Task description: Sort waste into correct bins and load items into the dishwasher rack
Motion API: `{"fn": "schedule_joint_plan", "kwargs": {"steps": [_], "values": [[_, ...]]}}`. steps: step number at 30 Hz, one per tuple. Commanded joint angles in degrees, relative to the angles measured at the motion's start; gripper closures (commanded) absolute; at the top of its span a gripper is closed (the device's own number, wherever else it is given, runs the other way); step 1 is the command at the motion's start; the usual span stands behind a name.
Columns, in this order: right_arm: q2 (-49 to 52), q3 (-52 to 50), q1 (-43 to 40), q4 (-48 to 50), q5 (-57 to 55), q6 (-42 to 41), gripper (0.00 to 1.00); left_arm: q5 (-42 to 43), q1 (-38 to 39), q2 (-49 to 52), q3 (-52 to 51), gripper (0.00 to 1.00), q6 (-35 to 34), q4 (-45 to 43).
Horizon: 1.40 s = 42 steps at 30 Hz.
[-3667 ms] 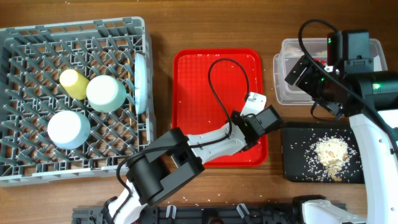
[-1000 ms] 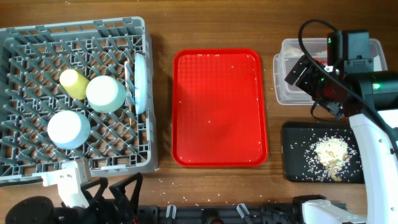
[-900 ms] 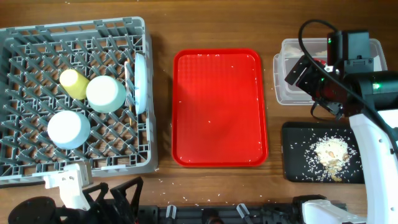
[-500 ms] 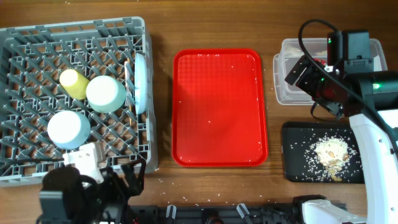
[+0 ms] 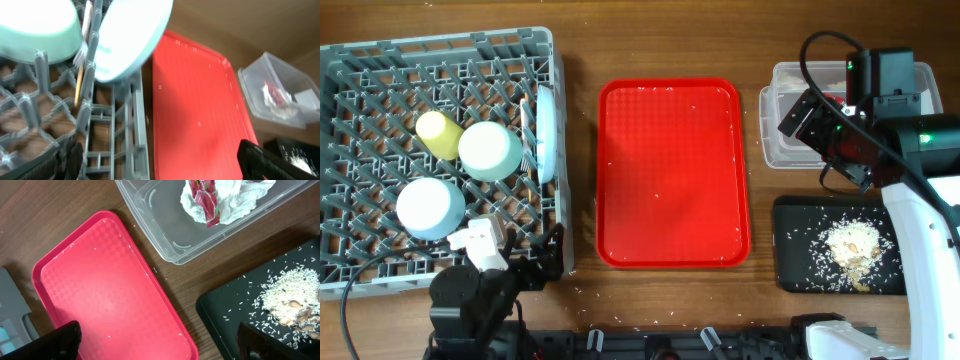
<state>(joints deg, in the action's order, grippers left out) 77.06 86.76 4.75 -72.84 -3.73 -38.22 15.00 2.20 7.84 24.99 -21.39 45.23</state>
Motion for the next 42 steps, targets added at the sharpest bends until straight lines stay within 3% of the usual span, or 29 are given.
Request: {"fn": "schedule_joint_plan", "kwargs": {"steps": [1,4,12,17,23,35,42], "values": [[0.52,0.24,-0.22,0.13,-0.98,0.68,0.00,-3.02,0.26,-2.73,-4.66,0.00,-0.04,-6.01],[0.52,0.24,-0.22,0.13,-0.98,0.68,0.00,-5.66,0.26,-4.33,-7.82,0.00,-0.07,-10.12],[0.52,0.22,-0.22,0.13,-0.98,0.70,0.00,-9.49,0.26,-7.21,-11.65,0.00,-0.02,-10.71],[0.52,0.24,-0.22,0.15,-0.98,0.70,0.00,-9.51,0.33,-7.65,-11.74,0.00,4.81,-12.85],[0.52,0.24,-0.22,0.13,-0.98,0.68,0.00,-9.07,0.33,-7.65,-12.37,0.00,12.17,-22.34],[0.52,0.22,-0.22,0.13,-0.98,0.68,0.00,-6.54,0.33,-7.65,-24.68,0.00,12.24,-49.44],[0.52,0.22,-0.22,0.13,-0.98,0.70,0.00,-6.54,0.31,-7.65,-24.68,0.00,16.68,-45.99]]}}
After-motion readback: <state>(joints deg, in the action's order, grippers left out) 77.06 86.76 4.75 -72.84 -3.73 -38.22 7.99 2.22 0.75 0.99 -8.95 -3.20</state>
